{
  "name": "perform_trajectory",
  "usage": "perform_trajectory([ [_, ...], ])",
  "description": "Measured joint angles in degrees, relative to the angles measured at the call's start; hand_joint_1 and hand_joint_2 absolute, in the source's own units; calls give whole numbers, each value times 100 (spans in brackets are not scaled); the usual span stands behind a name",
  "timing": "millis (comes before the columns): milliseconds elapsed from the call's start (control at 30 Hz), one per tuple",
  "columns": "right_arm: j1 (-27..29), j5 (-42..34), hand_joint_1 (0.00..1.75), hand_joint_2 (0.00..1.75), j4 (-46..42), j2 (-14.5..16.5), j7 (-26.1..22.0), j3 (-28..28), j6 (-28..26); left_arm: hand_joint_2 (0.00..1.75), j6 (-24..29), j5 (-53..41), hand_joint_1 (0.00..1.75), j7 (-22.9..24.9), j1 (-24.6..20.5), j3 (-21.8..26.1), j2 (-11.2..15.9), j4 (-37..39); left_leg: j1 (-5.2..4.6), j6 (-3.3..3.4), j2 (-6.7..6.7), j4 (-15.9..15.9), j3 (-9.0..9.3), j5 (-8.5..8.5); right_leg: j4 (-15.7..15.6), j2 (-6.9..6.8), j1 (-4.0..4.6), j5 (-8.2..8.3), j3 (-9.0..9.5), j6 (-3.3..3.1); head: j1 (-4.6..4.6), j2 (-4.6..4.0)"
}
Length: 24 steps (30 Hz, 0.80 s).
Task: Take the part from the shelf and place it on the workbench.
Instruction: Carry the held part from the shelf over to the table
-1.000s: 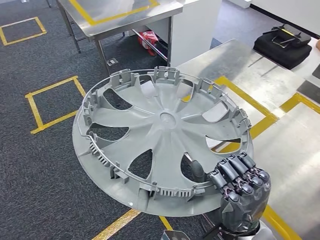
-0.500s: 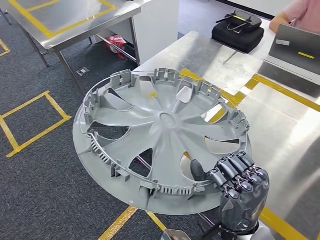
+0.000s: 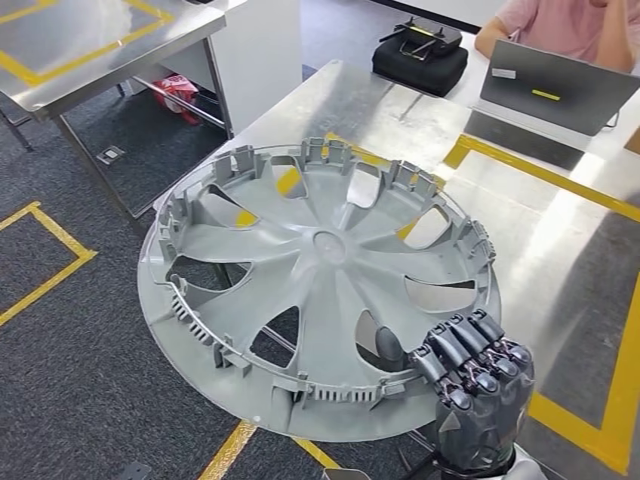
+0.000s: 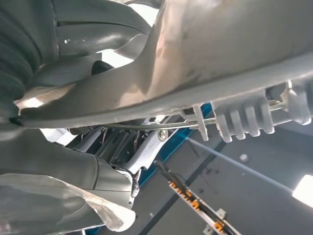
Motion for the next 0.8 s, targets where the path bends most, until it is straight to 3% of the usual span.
perform_trajectory([
  [33, 7, -1, 175, 175, 5, -1, -1, 3, 0, 0, 17, -3, 0, 0, 14, -2, -3, -17, -1, -1, 65, 1, -1, -2, 156, -19, -11, -20, -64, 18, 1, 0],
  [67, 13, -1, 175, 175, 10, -2, -2, 4, 0, 0, 42, -7, 0, 3, 27, -5, -8, -44, -1, -6, 123, 2, -1, -5, 83, -38, -21, 66, -15, 31, 3, 0],
  [133, 24, -1, 175, 175, 14, -4, -11, 4, 0, 0, 104, -10, 0, 36, 56, -17, -17, -130, -2, -29, 215, 7, 12, -19, -638, -162, -35, 407, 388, 37, 4, 0],
  [200, 22, -1, 175, 175, 12, -4, -18, 4, 0, 0, 186, -13, 0, 104, 99, -34, -19, -240, -27, -83, 287, 28, 26, -43, -1307, -333, -14, 593, 779, -5, 0, 0],
  [233, 23, -1, 175, 175, 13, -4, -18, 3, -1, 0, 234, -18, 0, 144, 126, -45, -18, -297, -40, -112, 322, 37, 31, -50, -1435, -372, 1, 601, 855, -37, -2, 0],
  [300, 34, -1, 175, 175, 13, -4, -14, 0, -2, 0, 329, -35, 0, 216, 183, -90, -19, -420, -43, -165, 394, 43, 37, -50, -1449, -295, 15, 606, 849, -109, -7, 0],
  [367, 47, -1, 175, 175, 13, -4, -11, -3, -1, 0, 377, -46, 0, 268, 232, -140, -25, -542, -20, -219, 315, 152, 1, -152, -1467, -228, -1, 636, 844, -177, -15, 0],
  [400, 49, -1, 175, 175, 15, -4, -10, -5, 0, 0, 392, -46, 0, 281, 258, -157, -29, -597, -10, -242, 217, 355, -83, -291, -1479, -204, -13, 649, 848, -213, -25, 0],
  [500, 66, 1, 175, 175, 25, -4, -25, -20, 0, 0, 475, -36, 0, 319, 391, -198, -30, -787, 1, -269, -8, 1454, -573, -809, -1480, -117, -4, 653, 848, -269, -44, 0],
  [533, 79, 1, 175, 175, 30, -4, -33, -26, 0, 0, 501, -26, 0, 335, 444, -220, -27, -862, 0, -268, -22, 1677, -681, -850, -1477, -82, 5, 651, 850, -273, -44, 0],
  [567, 89, 2, 175, 175, 34, -4, -39, -31, 0, 0, 517, -15, 0, 354, 490, -244, -25, -939, 0, -259, -27, 1687, -697, -775, -1473, -48, 12, 650, 854, -274, -44, 0],
  [600, 97, 2, 175, 175, 39, -4, -46, -36, 0, 0, 527, -5, 0, 377, 528, -266, -22, -1016, 0, -243, -29, 1469, -607, -600, -1469, -21, 16, 649, 860, -273, -43, 0],
  [667, 101, 2, 175, 175, 41, -4, -61, -52, 0, 0, 546, 6, 0, 431, 587, -291, -11, -1168, -6, -203, -54, 688, -261, -204, -1457, 21, 30, 639, 869, -257, -44, 0],
  [700, 100, 2, 175, 175, 41, -4, -68, -65, 0, 0, 563, 14, 0, 466, 613, -296, -4, -1252, -11, -188, -70, 369, -122, -97, -1446, 36, 40, 634, 861, -242, -40, 0],
  [733, 100, 2, 175, 175, 41, -4, -74, -80, 0, 0, 584, 27, 0, 504, 641, -302, 1, -1334, -12, -190, -85, 171, -42, -52, -1430, 46, 53, 623, 847, -240, -37, 0],
  [800, 106, 2, 175, 175, 45, -4, -86, -111, 0, 0, 630, 55, 0, 593, 709, -318, 9, -1495, -15, -200, -98, 98, -30, -63, -1399, 56, 64, 608, 814, -255, -32, 0],
])
